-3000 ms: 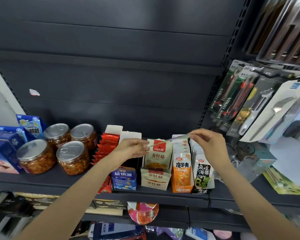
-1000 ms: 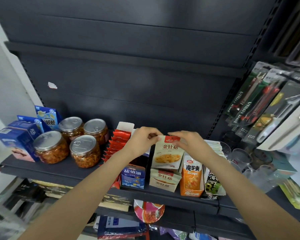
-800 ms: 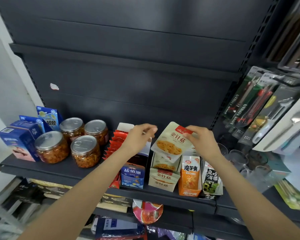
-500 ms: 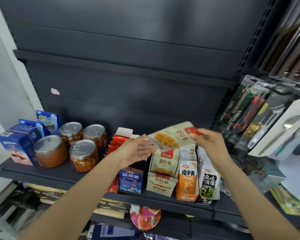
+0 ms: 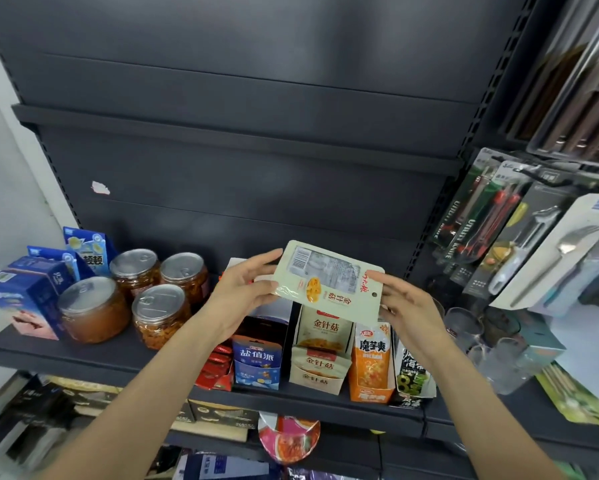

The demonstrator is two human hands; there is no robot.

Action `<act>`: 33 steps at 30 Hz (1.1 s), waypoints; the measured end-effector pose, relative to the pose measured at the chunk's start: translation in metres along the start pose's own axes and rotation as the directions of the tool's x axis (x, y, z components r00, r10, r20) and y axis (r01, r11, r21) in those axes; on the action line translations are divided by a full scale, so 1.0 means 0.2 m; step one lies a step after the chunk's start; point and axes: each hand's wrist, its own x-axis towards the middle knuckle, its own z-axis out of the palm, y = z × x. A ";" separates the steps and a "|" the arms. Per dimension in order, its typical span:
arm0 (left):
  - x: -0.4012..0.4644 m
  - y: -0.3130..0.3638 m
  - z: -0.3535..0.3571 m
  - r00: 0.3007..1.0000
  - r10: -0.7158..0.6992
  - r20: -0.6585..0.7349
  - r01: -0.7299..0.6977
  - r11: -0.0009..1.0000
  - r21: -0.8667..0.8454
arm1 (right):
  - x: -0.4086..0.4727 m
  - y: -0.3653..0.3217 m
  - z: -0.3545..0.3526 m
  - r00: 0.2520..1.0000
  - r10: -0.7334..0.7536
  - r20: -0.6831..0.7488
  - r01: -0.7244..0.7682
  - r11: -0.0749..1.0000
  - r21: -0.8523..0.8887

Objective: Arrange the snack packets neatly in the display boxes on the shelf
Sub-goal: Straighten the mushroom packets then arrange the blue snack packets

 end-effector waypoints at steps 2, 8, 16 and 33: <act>-0.03 0.02 0.00 0.997 0.069 0.024 -0.072 0.990 0.119 | -0.01 0.01 0.02 1.000 0.017 -0.003 -0.017 0.993 0.119; -0.07 0.01 -0.01 0.986 0.125 0.113 -0.161 0.898 0.409 | -0.02 0.04 0.06 0.995 -0.051 -0.085 0.050 0.999 -0.020; -0.07 -0.03 -0.01 0.992 0.110 0.058 -0.124 0.914 0.387 | -0.04 0.04 0.04 0.996 -0.055 -0.066 0.055 0.998 0.005; 0.11 -0.29 0.07 0.993 -0.015 -0.120 0.071 0.877 0.474 | 0.04 0.08 -0.05 0.955 -0.282 -0.095 0.171 0.781 -0.601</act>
